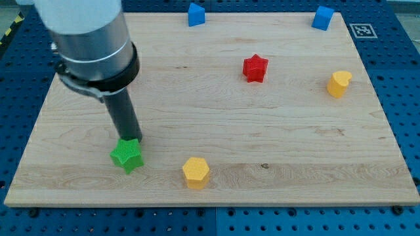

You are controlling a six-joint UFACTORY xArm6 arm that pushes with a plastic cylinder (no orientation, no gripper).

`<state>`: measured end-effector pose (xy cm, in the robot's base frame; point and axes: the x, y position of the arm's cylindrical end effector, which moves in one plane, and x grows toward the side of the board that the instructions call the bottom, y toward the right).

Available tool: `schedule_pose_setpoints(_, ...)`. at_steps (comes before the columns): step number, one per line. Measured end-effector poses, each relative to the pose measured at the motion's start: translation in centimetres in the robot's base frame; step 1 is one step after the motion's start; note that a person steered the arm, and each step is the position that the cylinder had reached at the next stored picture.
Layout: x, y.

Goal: Push the green star to the left of the hexagon

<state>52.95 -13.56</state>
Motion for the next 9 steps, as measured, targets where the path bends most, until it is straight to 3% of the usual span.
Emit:
schedule_pose_setpoints(1, -0.6, 0.2)
schedule_pose_setpoints(3, 1.4, 8.9)
schedule_pose_setpoints(7, 1.3, 1.1)
schedule_pose_setpoints(9, 3.2, 2.9)
